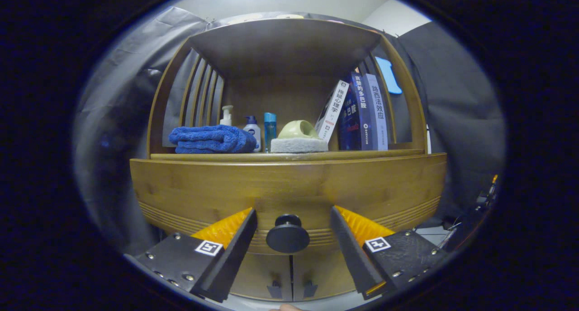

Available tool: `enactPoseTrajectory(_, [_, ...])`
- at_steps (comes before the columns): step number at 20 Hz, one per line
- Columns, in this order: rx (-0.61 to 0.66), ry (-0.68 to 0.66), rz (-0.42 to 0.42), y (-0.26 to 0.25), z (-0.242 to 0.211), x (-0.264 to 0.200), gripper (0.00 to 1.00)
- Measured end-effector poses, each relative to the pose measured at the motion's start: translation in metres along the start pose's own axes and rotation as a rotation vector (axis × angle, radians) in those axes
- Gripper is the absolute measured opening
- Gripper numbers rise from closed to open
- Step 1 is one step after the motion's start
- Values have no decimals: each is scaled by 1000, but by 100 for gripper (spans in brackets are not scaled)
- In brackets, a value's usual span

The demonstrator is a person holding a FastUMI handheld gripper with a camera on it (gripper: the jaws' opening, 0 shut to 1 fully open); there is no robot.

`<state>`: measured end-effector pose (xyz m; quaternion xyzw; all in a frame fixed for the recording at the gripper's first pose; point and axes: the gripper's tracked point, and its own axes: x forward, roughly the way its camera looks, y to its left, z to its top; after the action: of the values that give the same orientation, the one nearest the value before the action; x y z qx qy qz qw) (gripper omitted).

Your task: Pull open the drawer, take out the items inside it, and place them on the countertop above the cabinet.

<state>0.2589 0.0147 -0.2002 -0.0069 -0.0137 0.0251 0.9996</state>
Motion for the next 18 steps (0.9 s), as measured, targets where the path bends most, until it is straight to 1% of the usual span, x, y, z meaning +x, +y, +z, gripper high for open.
enactPoseTrajectory(6, [18,6,2,2,-4,19,99])
enactPoseTrajectory(9, [-18,9,4,3,-7,24,99])
enactPoseTrajectory(13, [-100,27,6,3,-11,34,99])
enactPoseTrajectory(16, [-88,29,13,4,-13,38,98])
enactPoseTrajectory(18, [-106,54,10,4,-16,37,98])
